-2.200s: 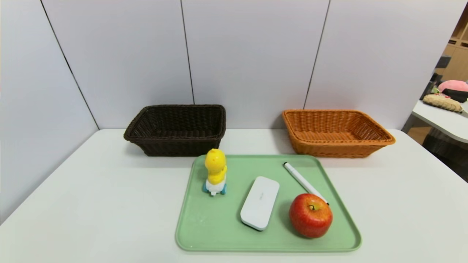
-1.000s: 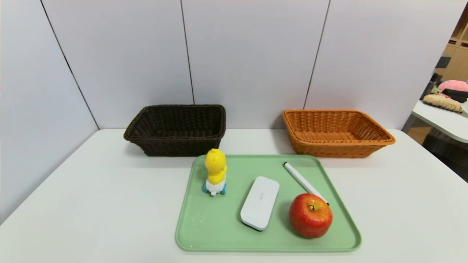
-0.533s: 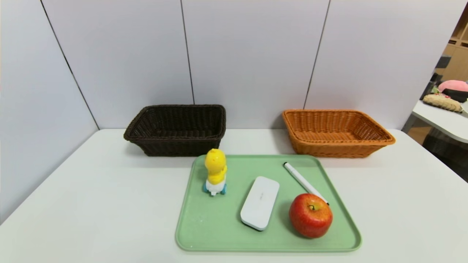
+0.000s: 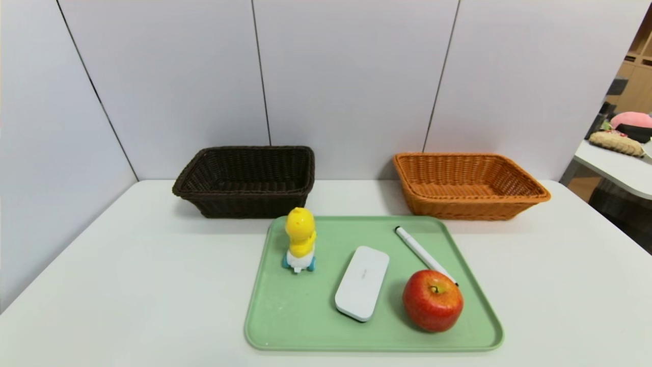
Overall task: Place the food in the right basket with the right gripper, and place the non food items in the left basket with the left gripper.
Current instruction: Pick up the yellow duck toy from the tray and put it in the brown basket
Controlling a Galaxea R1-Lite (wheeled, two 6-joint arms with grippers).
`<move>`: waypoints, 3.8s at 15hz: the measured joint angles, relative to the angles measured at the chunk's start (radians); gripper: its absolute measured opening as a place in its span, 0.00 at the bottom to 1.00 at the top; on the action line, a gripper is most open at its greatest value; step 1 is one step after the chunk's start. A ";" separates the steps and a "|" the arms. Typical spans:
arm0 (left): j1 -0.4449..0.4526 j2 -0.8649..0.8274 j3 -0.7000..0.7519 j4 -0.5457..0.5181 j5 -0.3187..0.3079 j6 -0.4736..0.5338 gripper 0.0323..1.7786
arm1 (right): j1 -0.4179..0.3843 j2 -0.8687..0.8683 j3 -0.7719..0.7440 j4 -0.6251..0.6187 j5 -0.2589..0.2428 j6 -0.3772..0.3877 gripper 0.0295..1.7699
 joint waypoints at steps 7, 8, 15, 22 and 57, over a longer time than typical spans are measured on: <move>0.000 0.504 -0.331 0.090 -0.005 -0.006 0.95 | 0.000 0.377 -0.159 0.040 0.003 0.001 0.96; 0.000 0.563 -0.376 0.100 -0.007 -0.006 0.95 | 0.000 0.435 -0.187 0.041 0.003 0.000 0.96; -0.138 0.816 -0.557 0.163 -0.007 -0.017 0.95 | 0.004 0.784 -0.383 0.068 0.117 -0.057 0.96; -0.335 0.945 -0.570 0.079 -0.009 -0.038 0.95 | 0.094 0.993 -0.445 0.059 0.169 -0.073 0.96; -0.891 1.536 -0.330 -0.989 0.632 -0.231 0.95 | 0.174 1.199 -0.527 -0.024 0.159 -0.060 0.96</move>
